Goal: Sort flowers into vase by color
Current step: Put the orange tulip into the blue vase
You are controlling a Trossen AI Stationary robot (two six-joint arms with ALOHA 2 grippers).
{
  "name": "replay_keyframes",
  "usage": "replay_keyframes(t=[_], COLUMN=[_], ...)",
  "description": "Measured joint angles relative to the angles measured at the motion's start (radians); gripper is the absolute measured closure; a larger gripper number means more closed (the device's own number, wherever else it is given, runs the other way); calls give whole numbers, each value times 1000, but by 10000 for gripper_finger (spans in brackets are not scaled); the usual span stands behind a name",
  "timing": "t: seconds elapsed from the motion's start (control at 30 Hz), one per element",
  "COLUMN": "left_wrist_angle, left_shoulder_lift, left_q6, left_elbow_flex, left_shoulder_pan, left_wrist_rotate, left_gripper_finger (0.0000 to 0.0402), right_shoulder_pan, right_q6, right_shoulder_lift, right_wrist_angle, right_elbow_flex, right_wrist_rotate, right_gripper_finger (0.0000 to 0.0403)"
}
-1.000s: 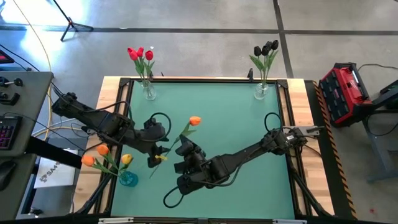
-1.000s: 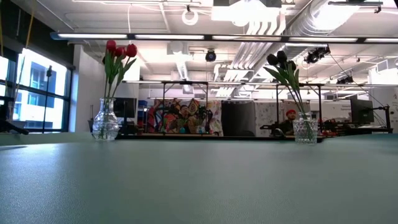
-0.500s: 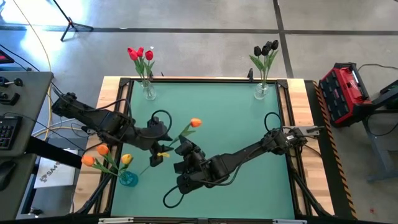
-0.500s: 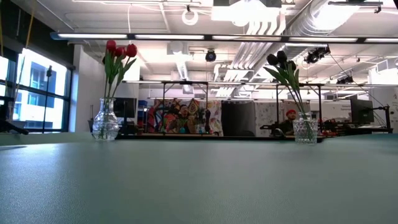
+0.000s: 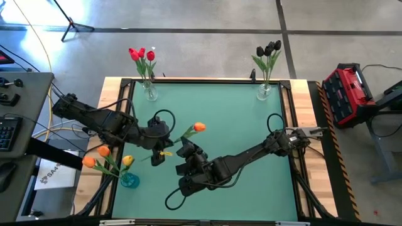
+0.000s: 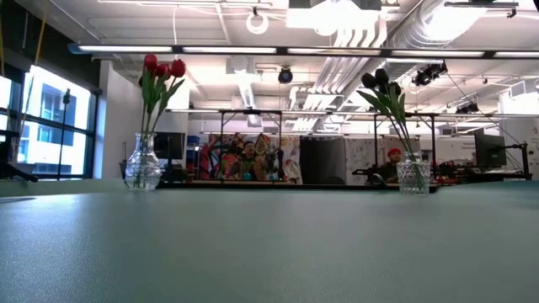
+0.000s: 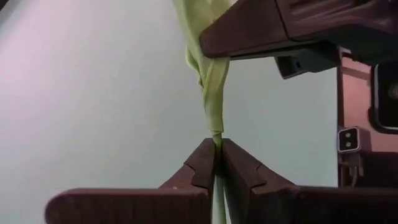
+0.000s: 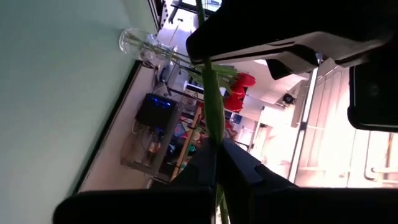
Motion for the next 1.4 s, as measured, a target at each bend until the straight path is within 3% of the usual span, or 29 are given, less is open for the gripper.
replay_keyframes(t=[0.17,0.33,0.43,0.53,0.6,0.73,0.83,1.2,1.4], left_wrist_angle=[-12,-20,-23,-24,-24,-19,-7,-34,-28], left_shoulder_lift=[0,0,-6,-26,-52,-125,-173,-209,-206], left_q6=[9,11,11,9,-9,-18,-17,-149,-273], left_elbow_flex=[0,0,0,0,-1,-1,-1,-77,-155], left_shoulder_pan=[-1,-3,-24,-68,-110,-207,-312,-750,-860], left_wrist_rotate=[-1,-18,-70,-217,-327,-522,-662,-1122,-1211], left_gripper_finger=[398,401,401,401,401,401,401,401,401], right_shoulder_pan=[1,1,2,16,38,64,59,103,106], right_q6=[79,226,423,707,915,1392,1601,1814,1865], right_shoulder_lift=[0,0,1,-1,-10,-57,-66,-52,-53], right_wrist_angle=[0,1,1,-72,-148,-322,-419,-451,-454], right_elbow_flex=[0,0,0,0,0,-1,1,-134,-168], right_wrist_rotate=[-30,-32,80,218,177,-64,-177,-219,-227], right_gripper_finger=[395,349,309,274,258,244,242,242,242])
